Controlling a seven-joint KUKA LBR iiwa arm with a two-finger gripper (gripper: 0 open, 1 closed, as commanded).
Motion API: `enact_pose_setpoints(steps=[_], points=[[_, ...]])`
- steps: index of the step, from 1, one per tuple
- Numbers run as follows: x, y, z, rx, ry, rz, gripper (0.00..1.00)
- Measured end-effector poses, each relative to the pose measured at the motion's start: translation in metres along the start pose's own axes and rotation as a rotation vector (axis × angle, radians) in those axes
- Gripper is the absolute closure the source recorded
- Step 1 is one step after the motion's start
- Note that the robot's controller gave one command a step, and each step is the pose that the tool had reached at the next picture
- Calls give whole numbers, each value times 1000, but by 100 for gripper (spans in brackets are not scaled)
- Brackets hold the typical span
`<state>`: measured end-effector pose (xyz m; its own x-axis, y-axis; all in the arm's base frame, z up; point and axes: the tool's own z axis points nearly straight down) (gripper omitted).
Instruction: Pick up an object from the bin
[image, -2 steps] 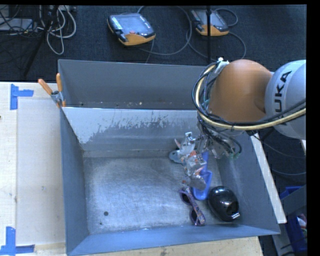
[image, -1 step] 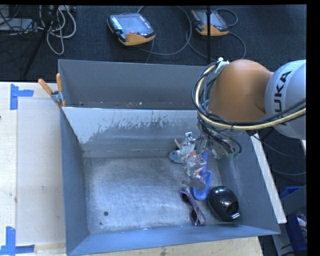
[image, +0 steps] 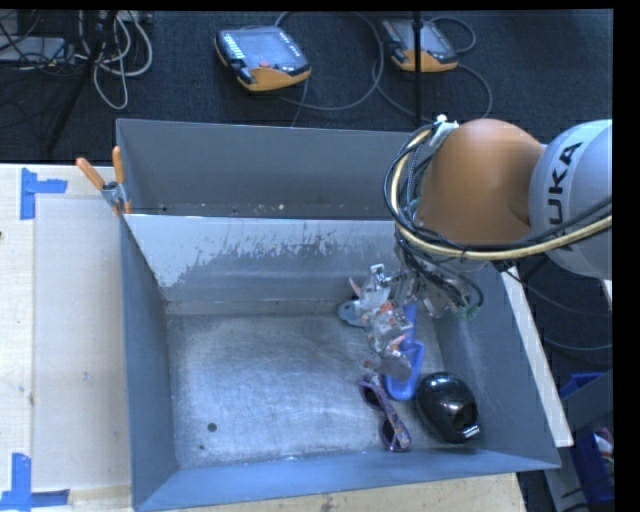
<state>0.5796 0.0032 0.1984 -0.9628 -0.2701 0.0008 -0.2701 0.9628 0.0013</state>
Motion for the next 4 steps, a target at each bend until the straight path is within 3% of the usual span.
enact_pose_setpoints(steps=[4], points=[[0, 0, 0, 0, 0, 2, 100]])
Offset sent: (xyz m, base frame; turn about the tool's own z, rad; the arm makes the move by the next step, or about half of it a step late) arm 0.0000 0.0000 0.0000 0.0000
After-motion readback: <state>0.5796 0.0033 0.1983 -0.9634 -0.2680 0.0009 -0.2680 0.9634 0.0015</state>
